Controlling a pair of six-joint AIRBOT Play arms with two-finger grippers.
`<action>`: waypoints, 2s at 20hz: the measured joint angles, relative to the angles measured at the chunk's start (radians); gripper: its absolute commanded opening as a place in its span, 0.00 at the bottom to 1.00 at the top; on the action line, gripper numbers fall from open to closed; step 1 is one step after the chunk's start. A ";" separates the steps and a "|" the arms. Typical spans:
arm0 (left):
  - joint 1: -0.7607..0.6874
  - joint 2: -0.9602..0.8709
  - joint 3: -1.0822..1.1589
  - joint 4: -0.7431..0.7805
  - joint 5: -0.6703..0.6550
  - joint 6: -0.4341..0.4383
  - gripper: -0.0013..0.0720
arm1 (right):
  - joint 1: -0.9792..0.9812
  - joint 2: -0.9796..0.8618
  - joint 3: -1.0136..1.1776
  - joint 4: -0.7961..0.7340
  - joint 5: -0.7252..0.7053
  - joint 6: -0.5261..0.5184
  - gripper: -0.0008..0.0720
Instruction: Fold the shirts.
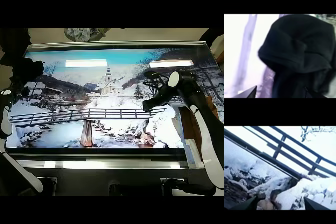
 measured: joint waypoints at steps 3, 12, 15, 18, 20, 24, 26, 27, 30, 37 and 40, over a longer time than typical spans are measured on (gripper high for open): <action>-0.016 -0.045 0.059 -0.105 0.013 0.103 1.00 | 0.000 0.000 0.000 0.003 -0.001 0.003 0.96; -0.068 -0.081 0.101 -0.183 0.176 0.219 0.05 | 0.000 0.000 0.000 0.015 0.058 0.003 0.96; -0.086 -0.083 0.100 -0.186 0.249 0.227 0.05 | 0.000 0.000 0.000 0.018 0.069 0.003 0.96; -0.091 -0.064 0.100 -0.189 0.258 0.233 0.05 | 0.000 0.000 0.000 0.019 0.086 0.003 0.96; -0.097 -0.025 0.100 -0.189 0.237 0.250 0.05 | 0.000 0.000 0.000 0.019 0.093 0.003 0.96; -0.117 0.146 0.089 -0.182 0.097 0.441 0.05 | 0.000 0.000 0.000 0.019 0.092 0.003 0.92; -0.132 0.284 0.054 -0.167 0.004 0.601 0.05 | 0.000 0.001 0.000 0.018 0.094 -0.016 0.92; -0.143 0.366 0.029 -0.146 -0.059 0.664 0.05 | 0.000 0.006 0.002 0.013 0.111 -0.027 0.92; -0.182 0.613 -0.051 -0.032 -0.227 0.760 0.05 | 0.000 0.055 0.017 -0.045 0.195 -0.042 0.92; -0.408 1.075 -0.265 0.288 -0.720 0.689 0.05 | 0.000 0.349 0.036 -0.180 0.299 -0.052 0.93; -0.573 1.149 -0.397 0.350 -0.855 0.665 0.05 | 0.000 0.481 0.038 -0.198 0.318 -0.053 0.93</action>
